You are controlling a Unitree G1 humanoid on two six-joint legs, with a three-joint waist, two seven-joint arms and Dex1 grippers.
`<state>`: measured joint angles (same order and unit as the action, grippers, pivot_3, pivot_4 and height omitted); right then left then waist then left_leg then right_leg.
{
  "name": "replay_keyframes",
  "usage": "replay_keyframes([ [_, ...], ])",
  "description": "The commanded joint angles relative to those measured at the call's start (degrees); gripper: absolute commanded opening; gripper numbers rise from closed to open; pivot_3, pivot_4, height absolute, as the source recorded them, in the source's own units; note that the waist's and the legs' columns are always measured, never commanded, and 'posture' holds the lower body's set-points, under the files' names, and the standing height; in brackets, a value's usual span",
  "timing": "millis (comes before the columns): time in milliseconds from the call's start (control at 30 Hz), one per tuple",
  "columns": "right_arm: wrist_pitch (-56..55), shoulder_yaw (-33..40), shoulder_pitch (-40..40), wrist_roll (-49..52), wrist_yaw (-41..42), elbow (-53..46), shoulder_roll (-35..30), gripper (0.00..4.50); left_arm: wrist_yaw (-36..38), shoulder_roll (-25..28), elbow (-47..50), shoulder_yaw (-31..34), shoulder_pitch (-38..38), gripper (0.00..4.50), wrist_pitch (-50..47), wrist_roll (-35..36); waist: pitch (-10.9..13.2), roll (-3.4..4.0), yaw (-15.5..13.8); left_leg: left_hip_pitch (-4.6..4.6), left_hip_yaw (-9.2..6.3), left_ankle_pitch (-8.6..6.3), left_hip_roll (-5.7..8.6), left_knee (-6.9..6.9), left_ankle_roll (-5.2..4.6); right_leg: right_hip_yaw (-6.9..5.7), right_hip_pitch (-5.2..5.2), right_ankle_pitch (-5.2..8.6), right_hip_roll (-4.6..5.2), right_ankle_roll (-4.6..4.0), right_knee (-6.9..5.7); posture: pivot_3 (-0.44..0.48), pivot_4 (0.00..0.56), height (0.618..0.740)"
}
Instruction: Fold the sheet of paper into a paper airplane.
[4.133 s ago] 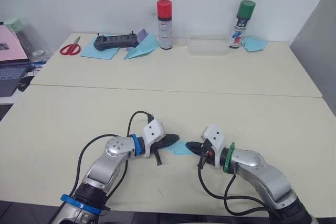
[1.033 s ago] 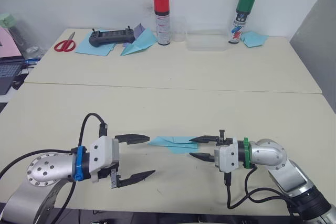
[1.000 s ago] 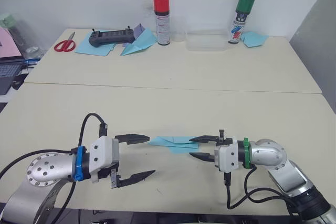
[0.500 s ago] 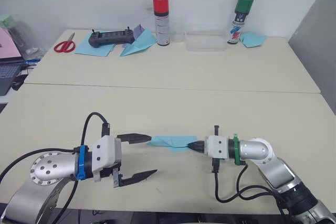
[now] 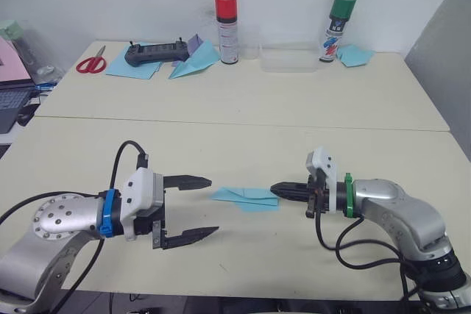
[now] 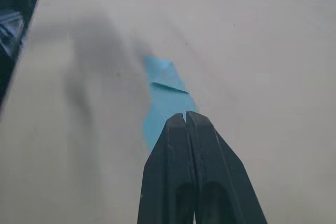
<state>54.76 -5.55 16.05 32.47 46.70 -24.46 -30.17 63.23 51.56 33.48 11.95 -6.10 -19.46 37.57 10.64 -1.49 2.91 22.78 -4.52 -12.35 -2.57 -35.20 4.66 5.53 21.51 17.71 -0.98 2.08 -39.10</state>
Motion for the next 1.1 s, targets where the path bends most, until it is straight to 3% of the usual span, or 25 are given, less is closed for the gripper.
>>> replay_keyframes([
  [33, 10.7, 2.0, 2.3, 3.0, -5.3, 1.1, 0.5, 0.02, 0.3, 0.1, 0.7, 0.7, 0.8, 4.5, 0.0, 0.7, 0.0, 0.03, 0.1, 0.0, 0.03, 0.0, 0.02, 0.0, 0.0, 0.03, 0.01, 0.01, 0.0, 0.01, 0.0, 0.0, 0.15, 0.74],
  [200, -5.7, 0.7, 2.2, -2.3, -3.2, -1.1, -0.3, 0.02, -0.5, -0.5, 1.6, 1.0, -0.5, 4.5, 0.1, 0.4, 0.0, 0.05, 0.2, 0.19, 0.09, 0.0, 0.01, 0.02, 0.0, 0.05, 0.25, 0.13, 0.0, 0.22, 0.03, 0.0, 0.15, 0.74],
  [300, -13.5, -0.9, 0.4, -4.3, 0.9, -3.3, -2.5, 0.62, -0.4, -0.5, 2.2, 1.5, -1.7, 4.5, 0.5, 0.3, 0.0, 0.07, 0.3, 0.19, 0.1, -0.01, 0.0, 0.07, 0.0, 0.04, 0.25, 0.14, 0.0, 0.23, 0.04, 0.0, 0.15, 0.74],
  [500, -40.5, -9.6, -5.3, -18.9, 7.2, -1.1, -6.8, 2.71, -1.3, -0.9, 3.4, 1.3, -2.8, 4.5, 0.8, 0.0, 0.0, 0.07, 0.2, 0.17, 0.08, -0.01, -0.01, 0.08, 0.0, 0.03, 0.23, 0.15, 0.01, 0.24, 0.05, 0.0, 0.15, 0.74],
  [667, -57.6, -15.7, -5.2, -33.0, 2.1, 8.9, -4.6, 4.4, -2.1, -1.1, 4.8, 0.9, -3.6, 4.5, 0.7, -0.2, 0.0, 0.05, 0.4, 0.04, 0.19, 0.0, -0.03, 0.01, 0.0, 0.1, 0.16, 0.09, 0.01, 0.26, 0.03, 0.0, 0.15, 0.74],
  [1033, -57.9, -15.3, -3.9, -36.0, -0.9, 15.7, 0.4, 4.46, -3.4, -1.0, 5.4, 0.9, -3.7, 4.5, 0.2, 0.1, 0.0, 0.04, 0.3, 0.04, 0.16, 0.01, -0.04, -0.01, 0.0, 0.09, 0.15, 0.07, 0.01, 0.23, -0.01, 0.0, 0.15, 0.74],
  [1100, -57.5, -15.1, -3.2, -35.5, -0.6, 16.4, 1.0, 4.1, -3.4, -0.8, 4.8, 1.6, -3.9, 4.5, 0.2, -0.1, 0.0, 0.04, 0.3, 0.01, 0.15, 0.01, -0.04, -0.01, -0.01, 0.09, 0.13, 0.07, 0.0, 0.23, -0.04, 0.0, 0.15, 0.74],
])
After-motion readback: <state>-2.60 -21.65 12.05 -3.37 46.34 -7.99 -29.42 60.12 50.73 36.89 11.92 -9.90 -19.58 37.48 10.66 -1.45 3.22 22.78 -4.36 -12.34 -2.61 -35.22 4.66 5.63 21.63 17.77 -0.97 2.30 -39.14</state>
